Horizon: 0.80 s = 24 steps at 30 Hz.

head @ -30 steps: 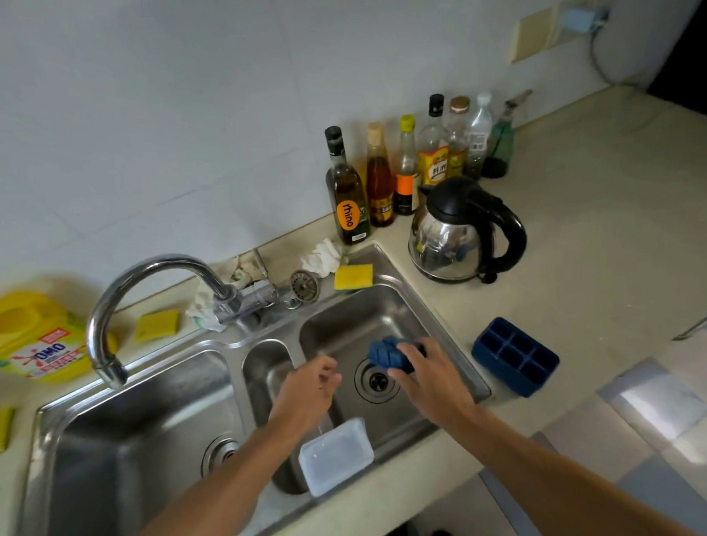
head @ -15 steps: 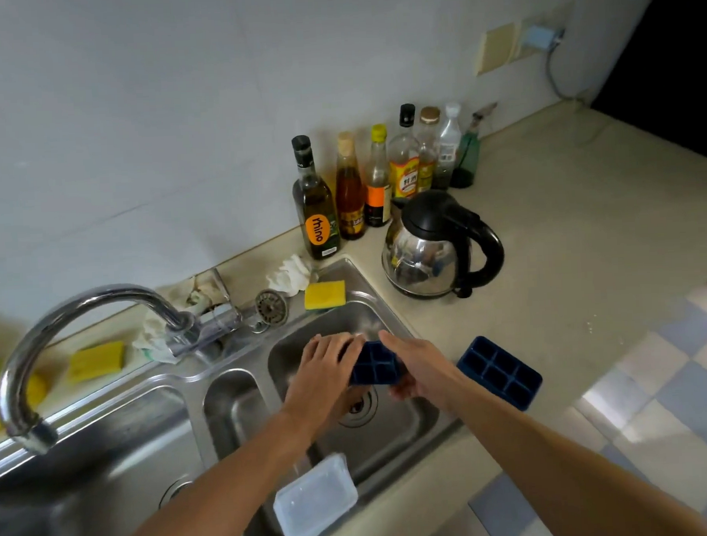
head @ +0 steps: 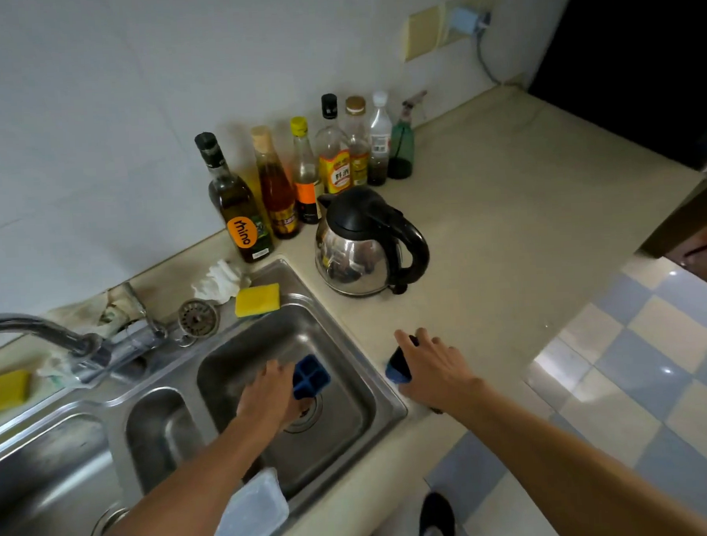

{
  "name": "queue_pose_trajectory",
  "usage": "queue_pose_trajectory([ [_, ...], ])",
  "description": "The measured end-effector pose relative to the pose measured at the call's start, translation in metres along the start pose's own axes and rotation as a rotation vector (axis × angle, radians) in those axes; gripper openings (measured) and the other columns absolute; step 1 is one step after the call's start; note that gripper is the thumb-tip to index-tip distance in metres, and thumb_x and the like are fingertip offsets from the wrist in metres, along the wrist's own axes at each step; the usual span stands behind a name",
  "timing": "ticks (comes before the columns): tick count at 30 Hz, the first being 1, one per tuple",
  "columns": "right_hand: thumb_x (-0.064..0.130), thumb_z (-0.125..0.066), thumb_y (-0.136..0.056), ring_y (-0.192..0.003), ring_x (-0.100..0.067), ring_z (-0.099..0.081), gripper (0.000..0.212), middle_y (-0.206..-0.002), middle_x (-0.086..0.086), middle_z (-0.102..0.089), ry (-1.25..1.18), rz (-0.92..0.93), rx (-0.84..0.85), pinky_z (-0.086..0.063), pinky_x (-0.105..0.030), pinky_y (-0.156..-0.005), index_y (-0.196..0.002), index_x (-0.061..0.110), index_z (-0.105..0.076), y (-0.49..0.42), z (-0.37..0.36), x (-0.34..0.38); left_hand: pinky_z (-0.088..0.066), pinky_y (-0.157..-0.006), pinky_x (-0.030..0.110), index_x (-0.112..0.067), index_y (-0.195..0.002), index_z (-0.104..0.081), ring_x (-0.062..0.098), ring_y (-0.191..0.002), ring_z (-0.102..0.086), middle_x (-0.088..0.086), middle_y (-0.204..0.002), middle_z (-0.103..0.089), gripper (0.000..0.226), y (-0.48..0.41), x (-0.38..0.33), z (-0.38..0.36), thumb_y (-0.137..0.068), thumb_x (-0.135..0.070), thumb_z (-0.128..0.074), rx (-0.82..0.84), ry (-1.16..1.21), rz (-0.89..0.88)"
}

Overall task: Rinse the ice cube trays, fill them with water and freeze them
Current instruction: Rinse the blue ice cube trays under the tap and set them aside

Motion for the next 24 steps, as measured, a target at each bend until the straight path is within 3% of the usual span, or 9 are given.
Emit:
queue_pose_trajectory([
  [5, 0.033, -0.063, -0.091, -0.109, -0.033, -0.056, 0.065, -0.132, -0.013, -0.045, 0.039, -0.083, -0.068, -0.050, -0.041, -0.083, -0.146, 0.021, -0.030, -0.003, 0.010, -0.044, -0.051, -0.096, 0.036, -0.019, -0.139, -0.047, 0.020, -0.120, -0.054, 0.004, -0.132, -0.052, 0.076, -0.004, 0.007, -0.012, -0.082, -0.065, -0.068, 0.035, -0.003, 0.090],
  [8, 0.043, -0.064, -0.092, -0.115, -0.033, -0.054, 0.072, -0.135, -0.014, -0.045, 0.028, -0.177, -0.066, -0.049, -0.040, -0.085, -0.150, 0.020, -0.027, -0.004, 0.021, -0.075, -0.051, -0.096, 0.037, -0.018, -0.138, -0.048, 0.021, -0.120, -0.054, 0.005, -0.132, -0.052, 0.076, -0.006, 0.008, -0.015, -0.082, -0.065, -0.068, 0.039, -0.002, 0.105],
  [10, 0.057, -0.062, -0.092, -0.129, -0.036, -0.045, 0.084, -0.147, -0.015, -0.037, 0.091, -0.179, -0.095, -0.044, -0.044, -0.096, -0.155, 0.022, -0.019, -0.006, 0.028, -0.077, -0.051, -0.096, 0.037, -0.018, -0.136, -0.050, 0.021, -0.119, -0.054, 0.005, -0.131, -0.051, 0.072, -0.007, 0.010, -0.017, -0.083, -0.064, -0.067, 0.056, -0.001, 0.113],
  [13, 0.067, -0.056, -0.092, -0.143, -0.036, -0.031, 0.086, -0.157, -0.015, -0.033, 0.034, 0.019, -0.259, -0.033, -0.049, -0.114, -0.156, 0.018, -0.025, -0.008, 0.037, -0.032, -0.051, -0.097, 0.040, -0.019, -0.132, -0.055, 0.023, -0.118, -0.053, 0.005, -0.128, -0.049, 0.063, -0.009, 0.015, -0.025, -0.085, -0.058, -0.069, 0.098, 0.048, 0.115],
  [16, 0.057, -0.055, -0.097, -0.142, -0.032, -0.033, 0.071, -0.155, -0.012, -0.038, -0.014, 0.204, -0.244, -0.033, -0.047, -0.116, -0.151, 0.017, -0.035, -0.019, 0.018, 0.025, -0.051, -0.099, 0.043, -0.017, -0.136, -0.052, 0.025, -0.121, -0.052, 0.007, -0.131, -0.048, 0.065, -0.013, 0.024, -0.038, -0.086, -0.054, -0.071, 0.153, 0.044, 0.108],
  [21, 0.057, -0.055, -0.097, -0.145, -0.034, -0.028, 0.071, -0.160, -0.014, -0.026, 0.011, 0.184, -0.173, -0.032, -0.052, -0.118, -0.153, 0.019, -0.032, -0.057, -0.021, 0.059, -0.050, -0.102, 0.046, -0.019, -0.143, -0.044, 0.027, -0.127, -0.049, 0.008, -0.140, -0.047, 0.075, -0.026, 0.038, -0.069, -0.084, -0.056, -0.071, 0.250, 0.008, 0.110],
  [24, 0.063, -0.053, -0.094, -0.136, -0.035, -0.035, 0.072, -0.153, -0.015, -0.031, 0.111, 0.141, -0.235, -0.040, -0.051, -0.108, -0.147, 0.018, -0.034, -0.071, -0.035, 0.061, -0.049, -0.103, 0.047, -0.018, -0.147, -0.040, 0.029, -0.129, -0.047, 0.009, -0.145, -0.042, 0.076, -0.036, 0.045, -0.090, -0.087, -0.056, -0.068, 0.296, -0.052, 0.085],
])
Point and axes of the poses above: each hand's wrist, its own y-axis away from the middle knuckle, its own z-axis out of the back of the hand, x = y × z, the point moved 8 cm from there along -y, towards the middle knuckle
